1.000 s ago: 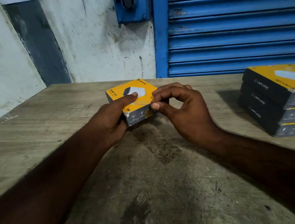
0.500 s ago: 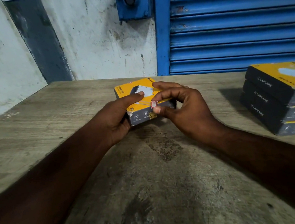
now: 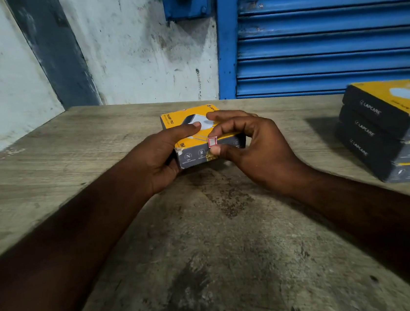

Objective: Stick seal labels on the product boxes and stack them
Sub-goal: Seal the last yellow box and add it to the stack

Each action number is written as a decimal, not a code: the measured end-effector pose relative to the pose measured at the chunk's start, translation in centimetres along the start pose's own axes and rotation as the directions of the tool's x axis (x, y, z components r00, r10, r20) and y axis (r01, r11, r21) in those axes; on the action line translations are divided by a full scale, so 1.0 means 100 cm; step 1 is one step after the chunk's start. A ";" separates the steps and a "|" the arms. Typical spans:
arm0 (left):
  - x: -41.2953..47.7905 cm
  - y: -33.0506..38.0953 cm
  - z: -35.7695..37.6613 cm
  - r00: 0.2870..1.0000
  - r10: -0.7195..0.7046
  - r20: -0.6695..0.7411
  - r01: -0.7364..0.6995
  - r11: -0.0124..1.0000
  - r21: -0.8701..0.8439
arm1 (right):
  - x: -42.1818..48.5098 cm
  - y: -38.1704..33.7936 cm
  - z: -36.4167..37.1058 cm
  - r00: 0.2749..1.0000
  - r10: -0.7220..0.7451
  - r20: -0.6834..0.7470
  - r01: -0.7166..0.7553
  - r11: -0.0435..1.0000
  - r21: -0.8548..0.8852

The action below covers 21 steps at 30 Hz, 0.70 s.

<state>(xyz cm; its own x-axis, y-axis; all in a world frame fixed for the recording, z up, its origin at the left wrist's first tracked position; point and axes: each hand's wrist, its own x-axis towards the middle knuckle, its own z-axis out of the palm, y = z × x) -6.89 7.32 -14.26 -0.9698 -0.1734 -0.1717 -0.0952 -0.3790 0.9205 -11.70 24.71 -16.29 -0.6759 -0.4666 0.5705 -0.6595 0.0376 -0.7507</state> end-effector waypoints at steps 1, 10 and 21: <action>0.000 0.000 0.000 1.000 0.000 -0.002 0.000 1.000 0.004 | 0.000 0.001 0.000 1.000 0.002 0.002 -0.002 1.000 0.003; -0.001 0.000 0.001 1.000 -0.006 -0.006 0.006 1.000 0.014 | 0.000 0.003 0.001 1.000 0.010 -0.003 -0.010 1.000 0.000; -0.003 0.000 0.004 1.000 0.000 -0.007 0.000 1.000 0.010 | 0.000 0.003 0.001 1.000 0.016 -0.020 -0.016 1.000 0.002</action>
<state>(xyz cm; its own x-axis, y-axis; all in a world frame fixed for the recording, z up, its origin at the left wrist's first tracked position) -6.68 7.69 -14.07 -0.9682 -0.1794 -0.1743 -0.0977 -0.3703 0.9238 -11.86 24.68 -16.57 -0.6930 -0.4484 0.5645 -0.6478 0.0438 -0.7605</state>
